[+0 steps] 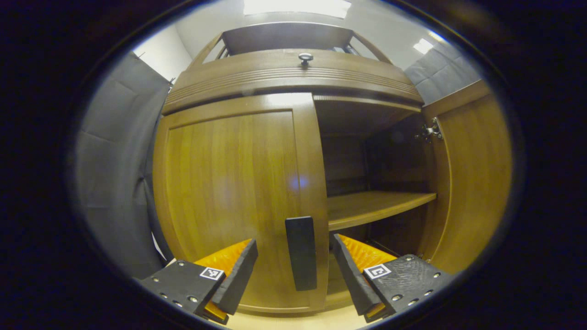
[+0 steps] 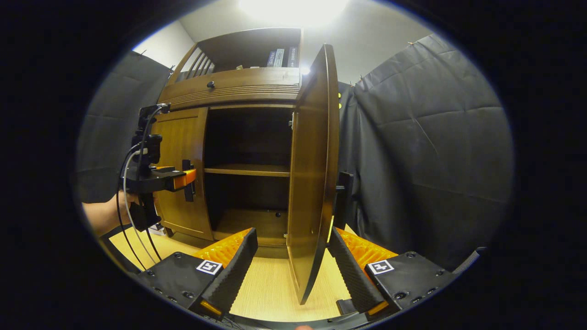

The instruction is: Open the right door of the double-door shoe cabinet with the right hand, and open the left door with the left hand.

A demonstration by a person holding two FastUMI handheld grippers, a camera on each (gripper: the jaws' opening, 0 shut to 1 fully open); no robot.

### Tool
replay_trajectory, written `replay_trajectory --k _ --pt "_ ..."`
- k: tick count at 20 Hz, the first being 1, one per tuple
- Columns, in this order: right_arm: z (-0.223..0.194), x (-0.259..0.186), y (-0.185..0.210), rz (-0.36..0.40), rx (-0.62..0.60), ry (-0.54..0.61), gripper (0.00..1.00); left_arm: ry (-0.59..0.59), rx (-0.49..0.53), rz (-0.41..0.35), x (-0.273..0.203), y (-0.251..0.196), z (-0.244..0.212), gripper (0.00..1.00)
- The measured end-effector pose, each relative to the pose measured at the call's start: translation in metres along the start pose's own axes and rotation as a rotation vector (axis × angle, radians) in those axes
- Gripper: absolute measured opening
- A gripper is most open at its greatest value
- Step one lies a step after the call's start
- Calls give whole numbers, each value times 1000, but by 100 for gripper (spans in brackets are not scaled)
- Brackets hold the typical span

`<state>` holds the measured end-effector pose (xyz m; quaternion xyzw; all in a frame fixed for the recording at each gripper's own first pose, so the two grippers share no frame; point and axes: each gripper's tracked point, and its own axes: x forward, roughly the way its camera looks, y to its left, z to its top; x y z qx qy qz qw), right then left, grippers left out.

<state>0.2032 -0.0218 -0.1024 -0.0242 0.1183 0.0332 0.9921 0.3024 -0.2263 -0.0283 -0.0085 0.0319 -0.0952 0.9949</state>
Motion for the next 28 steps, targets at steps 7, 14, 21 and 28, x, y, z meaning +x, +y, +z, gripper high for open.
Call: replay_trajectory --k 7,14,21,28 --pt "-10 10 2 7 11 21 97 51 -44 -6 22 1 -22 77" --pt "-13 11 2 7 13 23 97 29 -36 -11 21 -7 -17 30" --pt "-9 8 4 10 28 10 97 75 -68 -19 7 -4 -20 23" --pt "-2 -7 4 1 44 -17 97 83 -77 -25 -27 2 -18 23"
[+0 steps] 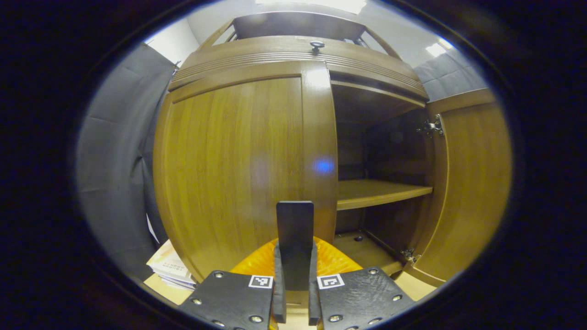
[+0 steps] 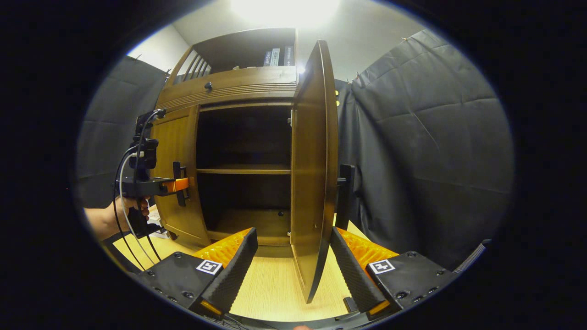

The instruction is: Open the right door of the double-door shoe cabinet with the right hand, and open the left door with the left hand.

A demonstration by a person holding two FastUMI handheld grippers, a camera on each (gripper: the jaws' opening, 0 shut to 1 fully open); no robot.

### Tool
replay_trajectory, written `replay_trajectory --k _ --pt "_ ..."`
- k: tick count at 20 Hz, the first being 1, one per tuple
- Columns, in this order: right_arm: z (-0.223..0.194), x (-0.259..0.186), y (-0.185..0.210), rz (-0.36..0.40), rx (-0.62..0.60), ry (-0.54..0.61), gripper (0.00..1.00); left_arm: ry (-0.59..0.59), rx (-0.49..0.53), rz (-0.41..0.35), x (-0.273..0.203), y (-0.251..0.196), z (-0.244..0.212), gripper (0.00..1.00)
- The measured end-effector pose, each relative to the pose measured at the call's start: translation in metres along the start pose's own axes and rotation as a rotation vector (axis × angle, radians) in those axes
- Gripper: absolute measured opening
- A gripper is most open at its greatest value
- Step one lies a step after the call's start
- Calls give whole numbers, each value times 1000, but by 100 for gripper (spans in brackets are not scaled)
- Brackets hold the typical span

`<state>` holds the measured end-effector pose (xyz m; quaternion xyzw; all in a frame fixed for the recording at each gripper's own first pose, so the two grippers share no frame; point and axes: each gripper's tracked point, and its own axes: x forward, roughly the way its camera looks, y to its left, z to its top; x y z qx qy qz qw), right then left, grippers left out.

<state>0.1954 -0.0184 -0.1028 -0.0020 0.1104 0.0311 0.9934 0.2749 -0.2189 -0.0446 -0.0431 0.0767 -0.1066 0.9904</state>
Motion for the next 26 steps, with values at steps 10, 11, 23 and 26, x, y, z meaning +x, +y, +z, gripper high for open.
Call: replay_trajectory --k 10,11,23,26 --pt "3 -27 11 11 -19 -15 97 5 -7 6 -37 11 1 23" --pt "3 -29 14 15 -19 -14 97 4 -8 6 -46 14 -1 23" --pt "13 -46 49 75 -50 -34 97 4 -19 12 -97 40 -3 23" --pt "15 -51 55 85 -53 -39 100 6 -32 20 -106 48 -3 23"
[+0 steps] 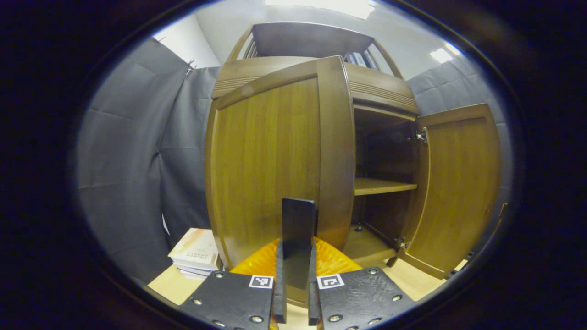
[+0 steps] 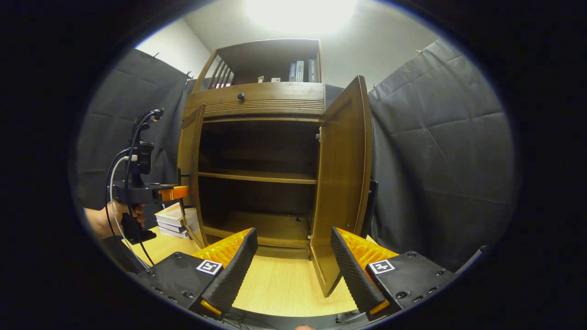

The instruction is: Open the right door of the double-door shoe cabinet with the right hand, and open the left door with the left hand.

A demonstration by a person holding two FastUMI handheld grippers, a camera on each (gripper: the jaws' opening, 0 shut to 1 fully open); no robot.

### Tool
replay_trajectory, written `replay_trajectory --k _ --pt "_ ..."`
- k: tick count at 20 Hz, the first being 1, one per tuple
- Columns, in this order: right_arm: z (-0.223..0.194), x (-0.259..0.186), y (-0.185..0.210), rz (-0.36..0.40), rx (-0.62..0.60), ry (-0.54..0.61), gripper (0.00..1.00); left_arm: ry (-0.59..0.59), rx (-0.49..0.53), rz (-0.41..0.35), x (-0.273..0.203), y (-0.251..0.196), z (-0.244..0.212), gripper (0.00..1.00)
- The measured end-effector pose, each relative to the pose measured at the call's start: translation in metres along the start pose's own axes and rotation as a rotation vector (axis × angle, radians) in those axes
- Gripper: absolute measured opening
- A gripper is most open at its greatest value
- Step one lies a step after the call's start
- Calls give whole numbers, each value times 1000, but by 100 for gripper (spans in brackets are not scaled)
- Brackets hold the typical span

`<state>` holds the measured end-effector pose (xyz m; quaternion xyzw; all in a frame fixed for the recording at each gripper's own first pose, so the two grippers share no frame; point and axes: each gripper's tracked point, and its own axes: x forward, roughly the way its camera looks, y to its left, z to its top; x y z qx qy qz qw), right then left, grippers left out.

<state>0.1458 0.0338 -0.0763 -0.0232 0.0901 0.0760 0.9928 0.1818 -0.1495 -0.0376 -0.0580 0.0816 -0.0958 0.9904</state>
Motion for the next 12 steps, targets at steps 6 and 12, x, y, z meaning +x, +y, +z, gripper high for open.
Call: replay_trajectory --k 6,12 --pt "0 -8 12 15 -4 -1 100 -1 -4 14 -22 19 0 23" --pt "1 -10 28 40 -5 -9 100 -4 5 34 -43 42 -2 22"
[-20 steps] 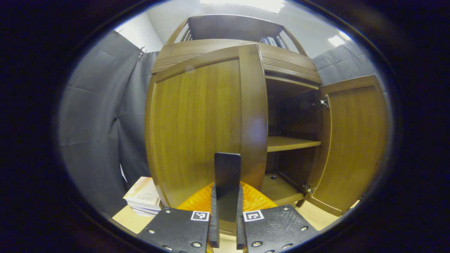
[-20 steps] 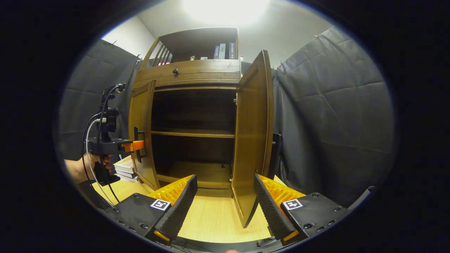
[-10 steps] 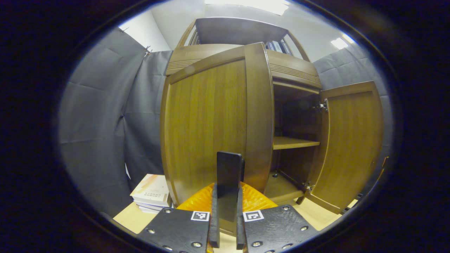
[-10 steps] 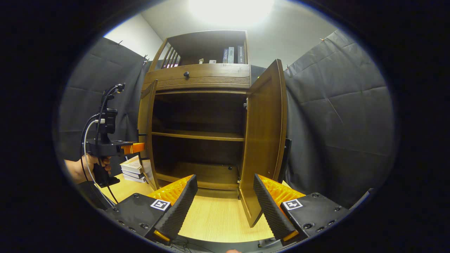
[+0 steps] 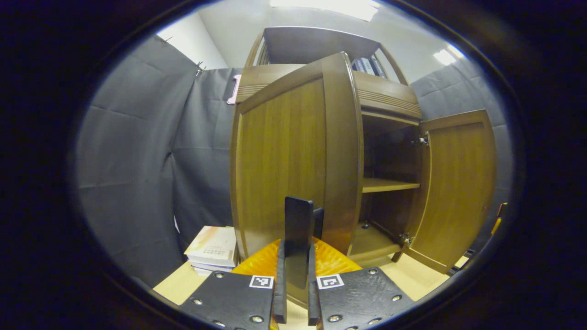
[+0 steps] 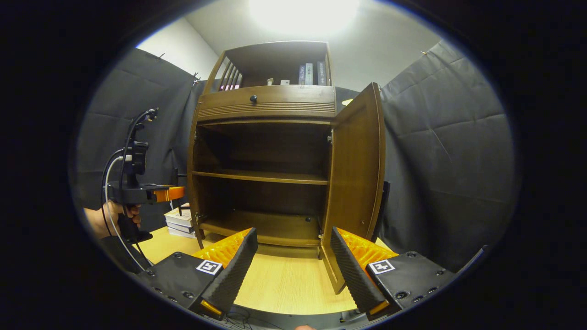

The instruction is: Open the right door of the double-door shoe cabinet with the right hand, and open the left door with the left hand.

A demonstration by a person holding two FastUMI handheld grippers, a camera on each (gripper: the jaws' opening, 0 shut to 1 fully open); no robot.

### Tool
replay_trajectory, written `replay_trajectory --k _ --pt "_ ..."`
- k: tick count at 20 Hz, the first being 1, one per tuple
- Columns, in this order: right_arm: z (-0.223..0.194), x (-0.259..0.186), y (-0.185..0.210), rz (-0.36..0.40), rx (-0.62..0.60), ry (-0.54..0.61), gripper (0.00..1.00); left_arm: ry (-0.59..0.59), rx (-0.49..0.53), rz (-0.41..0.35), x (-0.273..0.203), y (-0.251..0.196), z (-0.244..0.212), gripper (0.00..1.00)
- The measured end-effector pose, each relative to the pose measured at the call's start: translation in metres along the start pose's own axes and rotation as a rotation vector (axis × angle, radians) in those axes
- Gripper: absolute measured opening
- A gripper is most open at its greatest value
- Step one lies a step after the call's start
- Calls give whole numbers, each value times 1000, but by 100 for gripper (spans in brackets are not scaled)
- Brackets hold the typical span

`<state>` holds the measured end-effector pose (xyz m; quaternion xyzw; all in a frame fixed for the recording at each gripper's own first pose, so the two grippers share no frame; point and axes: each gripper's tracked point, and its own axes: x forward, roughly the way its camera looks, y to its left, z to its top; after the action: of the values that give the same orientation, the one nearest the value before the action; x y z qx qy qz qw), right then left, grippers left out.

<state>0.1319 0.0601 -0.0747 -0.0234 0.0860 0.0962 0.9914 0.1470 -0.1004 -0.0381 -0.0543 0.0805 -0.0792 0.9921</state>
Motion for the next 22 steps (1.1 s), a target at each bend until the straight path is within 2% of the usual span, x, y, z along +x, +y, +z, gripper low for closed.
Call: replay_trajectory --k 1,2,5,6,7,10,13,18,19,20,21,22 --pt "-1 0 2 4 -1 3 96 0 -2 3 -3 4 0 22" --pt "-2 -1 6 10 -1 5 100 2 -4 6 -5 8 -1 22" --pt "-3 -3 15 22 -3 2 97 4 0 14 -13 16 0 22" --pt "-3 -3 17 23 -6 0 100 6 1 15 -14 19 -1 22" --pt "-4 -4 19 23 -8 -1 97 8 1 16 -16 22 -1 22" --pt "-7 -7 22 24 -8 1 100 9 5 24 -20 30 -1 22" --pt "-7 -8 25 25 -6 -2 97 8 9 37 -26 39 -1 17" --pt "-6 -8 34 35 -9 -7 97 10 6 62 -33 56 -1 17" --pt "-6 -8 36 40 -11 -7 100 15 3 64 -35 59 -3 17" --pt "-5 -7 38 43 -12 -8 97 18 1 66 -36 61 -4 17" --pt "-5 -7 40 46 -14 -8 100 18 3 68 -36 60 -5 17" --pt "-5 -6 42 49 -14 -9 97 18 8 71 -36 61 -4 17"
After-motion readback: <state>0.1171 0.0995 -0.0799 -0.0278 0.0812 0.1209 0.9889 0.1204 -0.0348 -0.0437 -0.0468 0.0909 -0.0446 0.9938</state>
